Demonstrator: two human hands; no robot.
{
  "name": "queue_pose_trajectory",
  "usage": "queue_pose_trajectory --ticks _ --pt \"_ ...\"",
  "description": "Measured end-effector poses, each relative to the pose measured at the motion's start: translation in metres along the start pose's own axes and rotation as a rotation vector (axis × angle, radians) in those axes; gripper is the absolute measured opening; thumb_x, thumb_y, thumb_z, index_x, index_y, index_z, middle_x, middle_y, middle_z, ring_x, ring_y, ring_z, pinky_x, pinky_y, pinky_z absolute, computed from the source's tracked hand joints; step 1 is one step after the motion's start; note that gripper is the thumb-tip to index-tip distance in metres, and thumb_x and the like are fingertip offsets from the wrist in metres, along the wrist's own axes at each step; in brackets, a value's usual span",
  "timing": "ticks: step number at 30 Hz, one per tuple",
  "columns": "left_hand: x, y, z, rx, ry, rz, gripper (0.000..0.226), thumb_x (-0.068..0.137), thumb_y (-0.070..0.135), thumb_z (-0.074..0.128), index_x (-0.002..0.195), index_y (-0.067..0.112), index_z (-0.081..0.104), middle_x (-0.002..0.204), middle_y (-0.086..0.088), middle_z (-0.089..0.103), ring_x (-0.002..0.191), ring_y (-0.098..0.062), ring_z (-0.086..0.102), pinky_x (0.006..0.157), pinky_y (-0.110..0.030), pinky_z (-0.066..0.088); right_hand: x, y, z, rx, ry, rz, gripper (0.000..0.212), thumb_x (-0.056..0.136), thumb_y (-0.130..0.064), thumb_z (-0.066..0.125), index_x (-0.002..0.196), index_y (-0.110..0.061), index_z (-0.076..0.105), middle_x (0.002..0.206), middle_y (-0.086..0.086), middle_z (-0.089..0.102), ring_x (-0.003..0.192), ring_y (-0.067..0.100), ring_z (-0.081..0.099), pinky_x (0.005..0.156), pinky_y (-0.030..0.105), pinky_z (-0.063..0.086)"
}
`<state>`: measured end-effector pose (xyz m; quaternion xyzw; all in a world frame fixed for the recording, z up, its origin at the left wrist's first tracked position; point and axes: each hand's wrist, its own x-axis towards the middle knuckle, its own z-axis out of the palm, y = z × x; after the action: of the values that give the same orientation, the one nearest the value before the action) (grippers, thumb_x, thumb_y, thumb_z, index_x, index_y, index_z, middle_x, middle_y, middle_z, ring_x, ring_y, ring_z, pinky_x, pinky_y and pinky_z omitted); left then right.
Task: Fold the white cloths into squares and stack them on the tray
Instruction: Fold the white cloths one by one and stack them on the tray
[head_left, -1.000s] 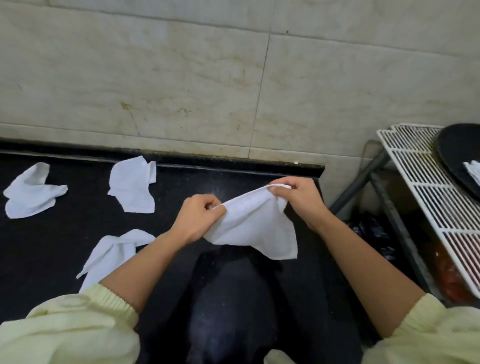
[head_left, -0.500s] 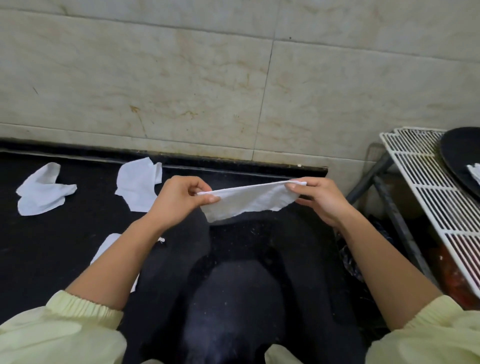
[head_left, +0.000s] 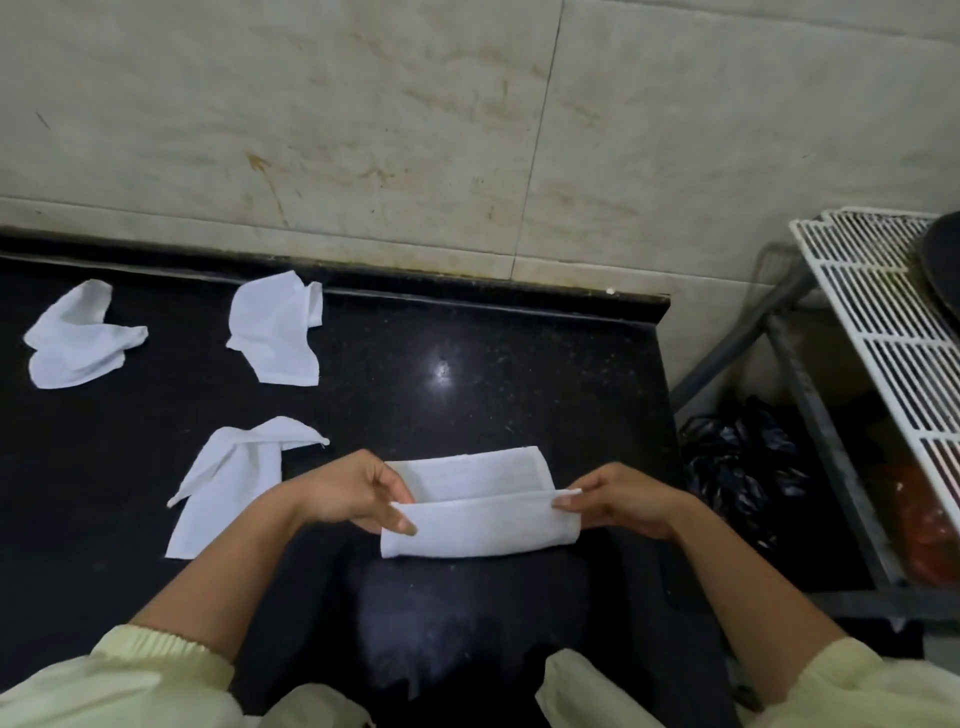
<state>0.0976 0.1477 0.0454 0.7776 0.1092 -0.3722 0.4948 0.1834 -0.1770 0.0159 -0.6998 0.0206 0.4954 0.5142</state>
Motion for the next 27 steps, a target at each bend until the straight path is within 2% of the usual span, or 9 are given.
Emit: queue_pose_trajectory --ticks 3,8,11,13,15,17,21,24,27 --pt "0.007 -0.012 0.002 -0.055 0.057 -0.056 0.014 0.074 0.008 0.081 0.086 0.003 0.076 0.076 -0.006 0.07 0.073 -0.009 0.066 0.066 -0.019 0.055 0.01 0.0 0.004 -0.024 0.032 -0.016 0.012 0.085 -0.012 0.071 0.092 -0.003 0.076 0.096 0.012 0.075 0.094 0.021 0.071 0.081 0.03 0.056" --pt "0.02 -0.022 0.0 -0.204 0.274 -0.046 0.004 0.082 0.004 0.073 0.083 0.0 0.072 0.055 0.0 0.059 0.053 -0.007 0.056 0.056 -0.019 0.05 0.034 -0.011 0.017 -0.129 0.284 -0.13 0.018 0.086 -0.013 0.071 0.088 0.005 0.071 0.087 0.013 0.073 0.082 0.018 0.069 0.079 0.036 0.059" --pt "0.03 -0.027 0.003 -0.215 0.383 -0.041 0.005 0.086 0.005 0.068 0.09 0.007 0.068 0.063 0.001 0.062 0.058 -0.005 0.06 0.053 -0.017 0.051 0.048 -0.01 0.022 -0.258 0.378 -0.132 0.026 0.084 -0.021 0.072 0.074 0.002 0.067 0.079 0.019 0.069 0.075 0.019 0.064 0.079 0.044 0.057" --pt "0.037 -0.031 0.006 -0.226 0.44 -0.036 0.007 0.086 0.004 0.068 0.091 0.009 0.066 0.07 -0.002 0.065 0.065 -0.012 0.062 0.055 -0.021 0.053 0.053 -0.009 0.026 -0.314 0.414 -0.114 0.032 0.085 -0.022 0.071 0.059 -0.01 0.059 0.062 0.005 0.06 0.065 0.013 0.057 0.069 0.038 0.054" --pt "0.044 -0.035 0.008 -0.224 0.505 -0.028 0.008 0.086 0.005 0.069 0.09 0.012 0.066 0.079 -0.008 0.068 0.075 -0.02 0.066 0.064 -0.03 0.057 0.057 -0.009 0.03 -0.353 0.471 -0.107 0.039 0.087 -0.021 0.068 0.054 -0.013 0.049 0.055 -0.003 0.047 0.055 0.008 0.045 0.056 0.025 0.041" --pt "0.05 -0.04 0.008 -0.2 0.57 -0.024 0.01 0.085 0.008 0.07 0.089 0.016 0.065 0.084 -0.011 0.068 0.082 -0.025 0.067 0.072 -0.037 0.059 0.061 -0.007 0.032 -0.395 0.526 -0.11 0.038 0.088 -0.023 0.067 0.059 -0.011 0.046 0.057 -0.002 0.042 0.054 0.009 0.038 0.051 0.023 0.031" --pt "0.06 -0.048 0.01 -0.126 0.659 -0.017 0.011 0.084 0.016 0.071 0.091 0.022 0.066 0.081 -0.006 0.066 0.084 -0.025 0.067 0.079 -0.046 0.058 0.068 -0.007 0.034 -0.433 0.59 -0.103 0.032 0.089 -0.026 0.066 0.066 -0.008 0.051 0.06 0.0 0.047 0.055 0.01 0.042 0.05 0.023 0.034" --pt "0.065 -0.051 0.014 -0.07 0.72 -0.009 0.015 0.085 0.021 0.07 0.099 0.019 0.066 0.081 -0.002 0.065 0.082 -0.02 0.064 0.077 -0.038 0.055 0.069 -0.007 0.037 -0.474 0.635 -0.099 0.027 0.09 -0.028 0.064 0.074 -0.008 0.056 0.065 -0.001 0.053 0.062 0.012 0.05 0.054 0.024 0.039" --pt "0.065 -0.05 0.022 0.007 0.799 -0.001 0.025 0.087 0.026 0.068 0.11 0.018 0.062 0.085 0.0 0.063 0.085 -0.018 0.061 0.074 -0.028 0.046 0.068 -0.004 0.04 -0.474 0.698 -0.106 0.021 0.091 -0.03 0.063 0.086 -0.012 0.054 0.08 0.001 0.057 0.077 0.018 0.057 0.067 0.03 0.046"
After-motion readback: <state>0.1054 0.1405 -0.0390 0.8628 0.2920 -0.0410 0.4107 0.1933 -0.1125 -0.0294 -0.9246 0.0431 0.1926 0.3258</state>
